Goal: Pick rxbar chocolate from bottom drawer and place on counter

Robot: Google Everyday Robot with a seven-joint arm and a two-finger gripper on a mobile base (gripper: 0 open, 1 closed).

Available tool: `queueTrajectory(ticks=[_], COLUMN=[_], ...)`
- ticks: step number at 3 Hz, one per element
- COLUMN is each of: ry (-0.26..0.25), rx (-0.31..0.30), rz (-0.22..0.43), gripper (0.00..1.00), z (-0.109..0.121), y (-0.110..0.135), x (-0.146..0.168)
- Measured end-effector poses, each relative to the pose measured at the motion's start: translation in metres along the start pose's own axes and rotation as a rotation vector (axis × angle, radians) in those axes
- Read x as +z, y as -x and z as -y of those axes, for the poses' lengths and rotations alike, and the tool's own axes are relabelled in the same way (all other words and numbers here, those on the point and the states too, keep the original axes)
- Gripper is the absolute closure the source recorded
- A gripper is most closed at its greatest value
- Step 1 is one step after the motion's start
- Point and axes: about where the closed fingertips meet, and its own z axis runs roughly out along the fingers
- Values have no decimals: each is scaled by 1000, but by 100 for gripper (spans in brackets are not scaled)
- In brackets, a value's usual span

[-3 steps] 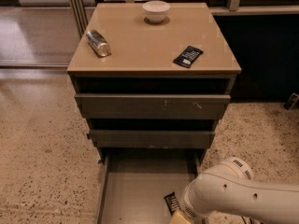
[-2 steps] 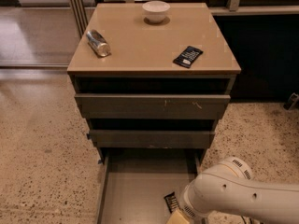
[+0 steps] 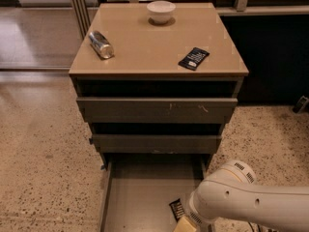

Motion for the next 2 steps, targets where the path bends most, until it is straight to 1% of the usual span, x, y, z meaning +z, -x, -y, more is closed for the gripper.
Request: queueTrajectory(ticks=[1,2], ry=[-3,81], rx=[50,113], rz=[-16,-38], gripper=[0,0], z=[21,16], y=[13,23], x=[39,101])
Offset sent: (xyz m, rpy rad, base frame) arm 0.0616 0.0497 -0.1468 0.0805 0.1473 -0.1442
